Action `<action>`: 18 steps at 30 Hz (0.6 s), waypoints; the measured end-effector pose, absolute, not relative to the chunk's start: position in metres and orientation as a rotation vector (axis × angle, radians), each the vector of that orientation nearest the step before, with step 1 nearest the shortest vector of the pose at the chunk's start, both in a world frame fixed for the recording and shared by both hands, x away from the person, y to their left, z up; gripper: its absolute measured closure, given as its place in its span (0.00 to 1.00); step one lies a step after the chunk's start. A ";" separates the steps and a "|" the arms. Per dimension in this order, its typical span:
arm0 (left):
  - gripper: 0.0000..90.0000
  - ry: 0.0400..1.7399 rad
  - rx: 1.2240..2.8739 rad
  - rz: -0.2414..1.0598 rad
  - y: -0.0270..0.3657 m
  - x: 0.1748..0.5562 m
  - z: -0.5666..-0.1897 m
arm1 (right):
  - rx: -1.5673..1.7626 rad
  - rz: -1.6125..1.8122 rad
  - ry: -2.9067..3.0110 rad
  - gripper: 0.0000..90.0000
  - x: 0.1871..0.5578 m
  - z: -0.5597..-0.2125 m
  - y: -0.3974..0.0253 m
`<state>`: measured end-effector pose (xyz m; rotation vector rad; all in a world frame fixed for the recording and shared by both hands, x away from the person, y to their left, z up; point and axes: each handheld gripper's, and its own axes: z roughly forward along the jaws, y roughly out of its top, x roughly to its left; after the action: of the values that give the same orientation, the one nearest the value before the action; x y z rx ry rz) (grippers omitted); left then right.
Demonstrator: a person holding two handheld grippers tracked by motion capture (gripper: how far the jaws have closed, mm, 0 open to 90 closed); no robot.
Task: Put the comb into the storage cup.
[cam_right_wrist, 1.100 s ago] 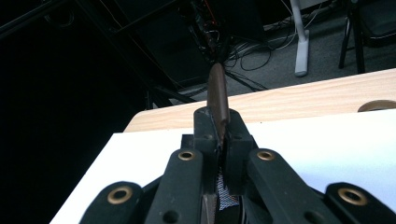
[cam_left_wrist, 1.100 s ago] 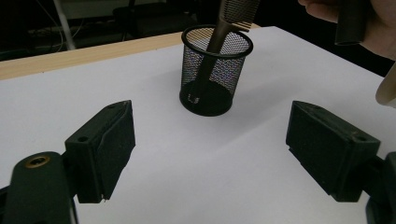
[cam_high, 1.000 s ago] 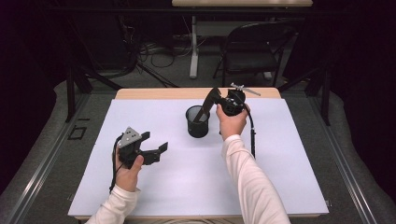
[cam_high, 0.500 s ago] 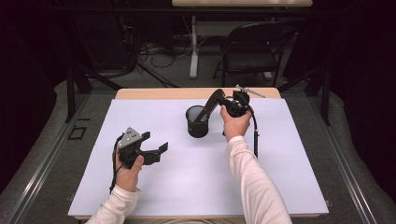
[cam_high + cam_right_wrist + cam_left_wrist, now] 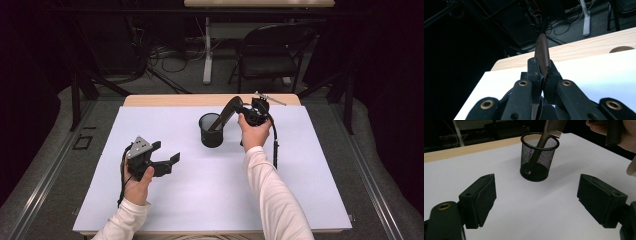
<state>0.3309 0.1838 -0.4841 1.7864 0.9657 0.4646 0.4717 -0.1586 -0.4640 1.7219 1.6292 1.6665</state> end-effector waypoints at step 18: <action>0.18 0.968 1.785 0.464 0.184 0.331 -0.484 | 1.709 1.702 1.629 0.74 0.471 -0.463 -0.160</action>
<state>0.3309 0.1843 -0.4838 1.7845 0.9677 0.4642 0.4709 -0.1602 -0.4632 1.7089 1.6291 1.7018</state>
